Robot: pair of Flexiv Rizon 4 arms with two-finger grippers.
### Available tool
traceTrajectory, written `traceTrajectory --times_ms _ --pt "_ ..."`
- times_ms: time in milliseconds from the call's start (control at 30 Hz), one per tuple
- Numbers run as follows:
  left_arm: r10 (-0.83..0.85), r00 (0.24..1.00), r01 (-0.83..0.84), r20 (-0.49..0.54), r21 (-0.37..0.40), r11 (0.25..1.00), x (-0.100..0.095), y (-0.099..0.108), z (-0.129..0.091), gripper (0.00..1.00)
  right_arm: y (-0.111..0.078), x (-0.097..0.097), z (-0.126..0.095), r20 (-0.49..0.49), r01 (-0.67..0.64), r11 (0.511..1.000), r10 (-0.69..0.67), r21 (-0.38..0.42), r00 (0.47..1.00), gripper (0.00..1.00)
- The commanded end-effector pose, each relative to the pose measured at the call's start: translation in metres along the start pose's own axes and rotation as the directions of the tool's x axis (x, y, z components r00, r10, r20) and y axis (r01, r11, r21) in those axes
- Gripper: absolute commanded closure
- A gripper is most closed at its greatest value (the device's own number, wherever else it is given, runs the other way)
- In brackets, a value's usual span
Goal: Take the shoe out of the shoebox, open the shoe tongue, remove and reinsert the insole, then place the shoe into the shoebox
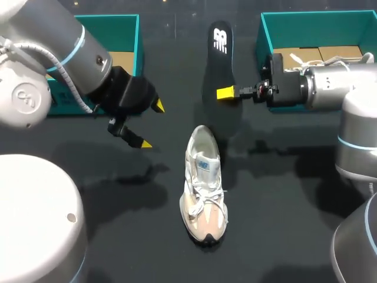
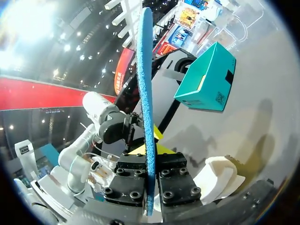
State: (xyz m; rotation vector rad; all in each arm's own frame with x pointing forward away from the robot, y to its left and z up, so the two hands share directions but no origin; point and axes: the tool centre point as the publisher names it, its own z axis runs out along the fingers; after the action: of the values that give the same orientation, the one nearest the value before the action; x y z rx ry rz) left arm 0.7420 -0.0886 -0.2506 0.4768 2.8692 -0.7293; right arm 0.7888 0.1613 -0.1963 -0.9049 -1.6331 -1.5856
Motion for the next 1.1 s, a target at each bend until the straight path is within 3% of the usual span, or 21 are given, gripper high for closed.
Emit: traceTrajectory --times_ms 33,433,733,1100 --pt "-0.034 0.999 0.033 -0.041 -0.010 0.999 -0.010 0.003 0.030 0.00 0.002 -0.016 0.011 -0.029 0.045 0.999 -0.045 0.007 0.999 1.00" --pt "-0.034 0.999 0.033 -0.041 -0.010 0.999 -0.010 0.003 0.030 0.00 0.001 -0.020 0.011 0.003 0.065 0.998 -0.065 0.014 0.998 1.00" --pt "-0.124 0.991 0.125 -0.042 0.016 0.992 -0.011 0.012 0.070 0.00 -0.003 -0.043 0.018 0.003 0.123 0.992 -0.123 -0.002 0.992 1.00" --pt "-0.171 0.985 0.170 -0.034 -0.022 0.985 -0.013 0.013 0.081 0.00 -0.005 -0.050 0.024 -0.006 0.175 0.984 -0.175 0.031 0.985 1.00"
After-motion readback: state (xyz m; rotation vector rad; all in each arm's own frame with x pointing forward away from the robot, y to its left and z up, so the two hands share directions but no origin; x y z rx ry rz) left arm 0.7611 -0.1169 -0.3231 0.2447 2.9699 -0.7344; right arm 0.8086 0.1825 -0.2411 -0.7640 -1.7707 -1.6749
